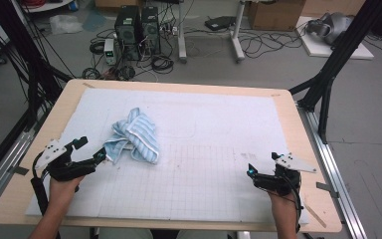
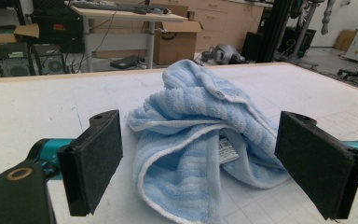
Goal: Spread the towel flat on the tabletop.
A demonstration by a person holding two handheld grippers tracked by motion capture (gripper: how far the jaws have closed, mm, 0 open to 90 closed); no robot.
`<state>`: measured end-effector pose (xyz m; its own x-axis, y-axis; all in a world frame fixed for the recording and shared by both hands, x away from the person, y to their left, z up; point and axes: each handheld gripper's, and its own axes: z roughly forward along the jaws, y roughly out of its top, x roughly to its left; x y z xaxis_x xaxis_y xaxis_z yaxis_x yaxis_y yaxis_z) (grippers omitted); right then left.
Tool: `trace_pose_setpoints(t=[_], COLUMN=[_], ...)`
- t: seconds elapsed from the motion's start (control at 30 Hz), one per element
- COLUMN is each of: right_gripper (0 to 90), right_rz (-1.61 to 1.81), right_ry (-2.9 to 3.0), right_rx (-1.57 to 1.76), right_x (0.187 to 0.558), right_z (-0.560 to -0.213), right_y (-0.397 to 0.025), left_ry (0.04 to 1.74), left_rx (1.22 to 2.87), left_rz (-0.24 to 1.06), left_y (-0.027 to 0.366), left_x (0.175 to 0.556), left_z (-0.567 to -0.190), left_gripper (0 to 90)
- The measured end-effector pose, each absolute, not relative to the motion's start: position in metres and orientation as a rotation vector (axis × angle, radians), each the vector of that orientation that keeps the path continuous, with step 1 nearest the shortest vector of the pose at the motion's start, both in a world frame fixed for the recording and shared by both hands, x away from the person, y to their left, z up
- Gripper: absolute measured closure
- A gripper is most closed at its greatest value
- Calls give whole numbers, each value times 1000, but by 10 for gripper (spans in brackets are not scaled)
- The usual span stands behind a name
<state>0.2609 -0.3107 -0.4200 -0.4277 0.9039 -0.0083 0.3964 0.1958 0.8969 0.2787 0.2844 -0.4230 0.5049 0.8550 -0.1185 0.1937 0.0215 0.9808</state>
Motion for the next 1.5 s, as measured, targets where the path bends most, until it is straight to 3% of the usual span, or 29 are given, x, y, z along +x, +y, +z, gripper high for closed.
trace_pose_setpoints(t=[0.37, 1.0, 1.5], right_gripper=[57, 58, 58], right_rz=[1207, 1205, 1181], right_ry=[1959, 2138, 2180], right_rx=[1202, 1025, 985], right_x=[266, 270, 273], right_z=[-422, -418, -423], right_y=[-309, -265, -253], left_ry=[961, 893, 911], left_rx=[1491, 1496, 1604], left_rz=[656, 635, 575], left_y=[284, 273, 244], left_x=[281, 277, 314], left_z=[-424, -414, -397], left_gripper=[155, 171, 211])
